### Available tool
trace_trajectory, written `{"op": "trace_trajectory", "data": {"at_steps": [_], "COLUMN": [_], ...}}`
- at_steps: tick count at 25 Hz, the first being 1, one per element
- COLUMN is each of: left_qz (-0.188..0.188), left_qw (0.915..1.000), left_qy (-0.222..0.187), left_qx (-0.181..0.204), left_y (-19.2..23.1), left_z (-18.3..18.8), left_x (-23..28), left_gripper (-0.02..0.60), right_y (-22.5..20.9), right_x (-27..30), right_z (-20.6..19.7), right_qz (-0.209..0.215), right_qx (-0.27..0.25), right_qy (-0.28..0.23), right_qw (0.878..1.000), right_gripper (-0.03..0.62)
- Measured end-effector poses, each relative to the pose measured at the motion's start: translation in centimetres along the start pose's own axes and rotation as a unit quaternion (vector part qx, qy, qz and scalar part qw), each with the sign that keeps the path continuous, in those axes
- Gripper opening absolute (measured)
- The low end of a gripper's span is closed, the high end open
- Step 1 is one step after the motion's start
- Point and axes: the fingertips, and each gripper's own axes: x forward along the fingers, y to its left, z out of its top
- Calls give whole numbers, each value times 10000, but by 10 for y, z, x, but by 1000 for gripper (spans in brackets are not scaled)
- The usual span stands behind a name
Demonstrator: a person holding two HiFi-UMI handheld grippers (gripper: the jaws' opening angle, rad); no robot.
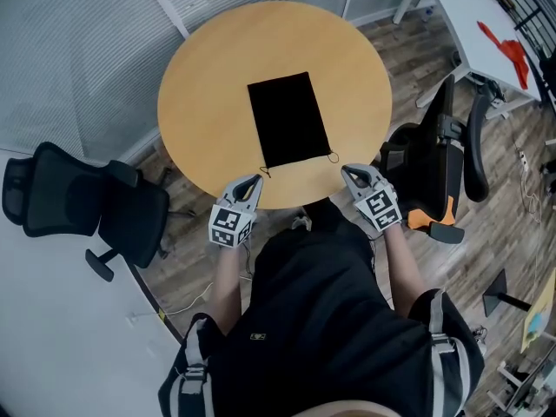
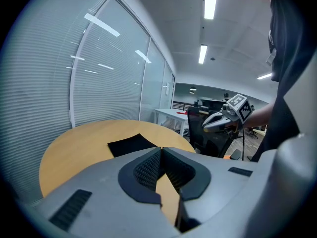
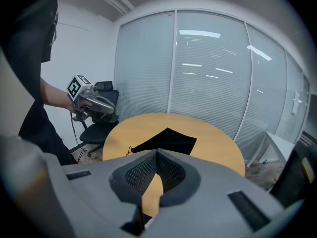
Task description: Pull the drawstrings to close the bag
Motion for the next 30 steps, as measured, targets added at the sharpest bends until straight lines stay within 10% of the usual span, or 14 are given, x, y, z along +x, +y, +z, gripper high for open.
{"op": "trace_trajectory", "data": {"at_steps": [20, 30], "left_qz": [-94, -223], "left_qw": [9969, 9940], "left_qy": [758, 794], "left_qx": [190, -722], "left_y": [35, 49], "left_z": [-58, -97], "left_x": [44, 64], "left_gripper": [20, 20], "right_y": [-35, -31], "right_x": [59, 92], "right_z": [-52, -105], "right_qz": [253, 584], "right_qx": [878, 1027], "right_qy": [366, 1022], "right_qw": [9951, 9877], "right_gripper": [58, 60]}}
